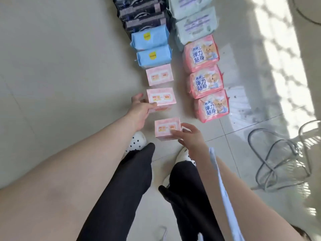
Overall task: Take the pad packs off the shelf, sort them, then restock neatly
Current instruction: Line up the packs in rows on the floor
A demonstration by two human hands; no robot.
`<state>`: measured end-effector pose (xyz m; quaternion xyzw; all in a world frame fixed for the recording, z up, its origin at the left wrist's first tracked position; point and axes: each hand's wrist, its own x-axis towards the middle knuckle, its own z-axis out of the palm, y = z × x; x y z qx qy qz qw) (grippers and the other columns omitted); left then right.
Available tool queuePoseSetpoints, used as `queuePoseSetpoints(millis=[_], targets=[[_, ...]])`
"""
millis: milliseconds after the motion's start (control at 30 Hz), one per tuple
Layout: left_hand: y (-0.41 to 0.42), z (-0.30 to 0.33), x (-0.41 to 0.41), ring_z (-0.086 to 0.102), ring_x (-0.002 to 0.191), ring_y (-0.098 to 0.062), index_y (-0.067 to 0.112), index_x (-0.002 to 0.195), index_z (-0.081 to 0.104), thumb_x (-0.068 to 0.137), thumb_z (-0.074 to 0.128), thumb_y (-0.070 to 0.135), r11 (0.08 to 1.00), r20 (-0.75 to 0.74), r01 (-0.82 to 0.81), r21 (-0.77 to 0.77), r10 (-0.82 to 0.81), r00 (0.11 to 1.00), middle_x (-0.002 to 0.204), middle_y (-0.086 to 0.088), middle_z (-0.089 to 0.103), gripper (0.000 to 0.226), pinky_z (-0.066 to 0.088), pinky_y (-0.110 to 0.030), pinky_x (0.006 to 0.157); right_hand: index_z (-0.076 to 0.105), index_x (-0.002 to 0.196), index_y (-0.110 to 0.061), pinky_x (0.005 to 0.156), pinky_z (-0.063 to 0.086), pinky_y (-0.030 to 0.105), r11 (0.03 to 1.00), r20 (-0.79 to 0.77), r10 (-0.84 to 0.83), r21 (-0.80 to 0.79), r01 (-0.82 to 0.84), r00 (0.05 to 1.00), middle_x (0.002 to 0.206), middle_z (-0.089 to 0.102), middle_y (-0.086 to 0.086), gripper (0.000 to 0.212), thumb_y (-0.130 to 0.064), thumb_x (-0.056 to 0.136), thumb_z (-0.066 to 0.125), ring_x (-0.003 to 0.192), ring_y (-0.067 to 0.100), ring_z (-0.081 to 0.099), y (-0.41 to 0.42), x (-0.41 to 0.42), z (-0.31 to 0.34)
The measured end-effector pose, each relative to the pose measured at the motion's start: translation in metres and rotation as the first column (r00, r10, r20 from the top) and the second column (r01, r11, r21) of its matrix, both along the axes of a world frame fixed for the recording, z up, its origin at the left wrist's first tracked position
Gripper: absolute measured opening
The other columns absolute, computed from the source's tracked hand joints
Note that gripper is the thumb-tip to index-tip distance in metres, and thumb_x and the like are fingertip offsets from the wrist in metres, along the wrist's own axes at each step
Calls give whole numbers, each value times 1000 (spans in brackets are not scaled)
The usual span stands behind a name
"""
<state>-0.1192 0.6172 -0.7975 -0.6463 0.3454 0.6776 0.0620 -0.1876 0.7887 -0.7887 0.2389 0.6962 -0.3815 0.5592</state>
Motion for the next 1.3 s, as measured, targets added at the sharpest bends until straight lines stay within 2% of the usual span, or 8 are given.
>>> queuePoseSetpoints(millis=[167, 333, 567, 733, 900, 1100, 1200, 1300], targets=[[11, -54, 4, 50, 116, -12, 17, 141, 26, 85, 63, -1, 991, 14, 28, -128, -26, 1000, 127, 2, 52, 69, 35, -25, 100, 56, 126, -12, 87, 49, 30, 998, -56, -22, -58, 18, 998, 117, 60, 16, 54, -1, 76, 76, 96, 22, 59, -10, 12, -49], [11, -61, -2, 53, 99, -9, 12, 134, 38, 88, 64, 8, 958, 126, 165, -236, -138, 982, 120, 3, 55, 53, 41, -2, 53, 48, 135, -21, 83, 44, 30, 978, -115, -157, 117, 170, 981, 118, 52, -1, 59, -14, 82, 73, 106, 22, 59, -27, 18, -56], [6, -72, -12, 60, 96, -16, 14, 116, 51, 82, 73, 21, 936, 224, 282, -211, -234, 946, 105, 4, 62, 41, 45, -27, 85, 57, 121, -19, 57, 49, 22, 970, -116, -191, 129, 205, 975, 100, 69, 6, 38, -12, 85, 69, 87, 24, 71, -43, 12, -66], [3, -70, -19, 62, 98, -18, 11, 116, 52, 86, 69, 24, 937, 203, 257, -236, -211, 956, 108, 2, 62, 37, 50, -33, 89, 55, 128, -17, 69, 52, 28, 987, -170, -124, 83, 140, 978, 108, 69, 6, 45, -18, 86, 70, 90, 24, 71, -59, 1, -72], [-3, -54, -6, 56, 117, -23, 11, 128, 48, 89, 65, 29, 897, 236, 394, -199, -347, 908, 125, -3, 58, 46, 44, -35, 99, 42, 139, -20, 69, 46, 30, 990, -167, 1, 138, 22, 986, 121, 61, 3, 62, -32, 86, 71, 98, 24, 67, -57, -4, -61], [-12, 53, 24, 51, 121, -23, 17, 135, 46, 92, 59, 33, 819, 319, 536, -203, -462, 827, 135, -9, 50, 47, 39, -30, 98, 47, 135, -15, 82, 52, 37, 970, -130, 129, 221, -98, 983, 119, 62, 11, 53, -32, 88, 67, 105, 28, 63, -43, -5, 29], [-28, 153, 31, 51, 121, -23, 17, 137, 44, 91, 61, 29, 752, 322, 618, -229, -541, 777, 137, -8, 49, 50, 40, -27, 91, 50, 133, -9, 89, 51, 39, 957, -202, 250, 201, -210, 947, 107, 63, 8, 53, -29, 87, 67, 99, 26, 62, -56, -20, 127], [-52, 279, 29, 54, 120, -23, 17, 139, 42, 90, 62, 24, 697, 327, 666, -267, -585, 743, 139, -5, 48, 53, 39, -24, 90, 50, 134, -9, 92, 47, 35, 891, -313, 452, 196, -409, 835, 122, 62, 9, 53, -29, 88, 66, 109, 27, 60, -85, -47, 253]])
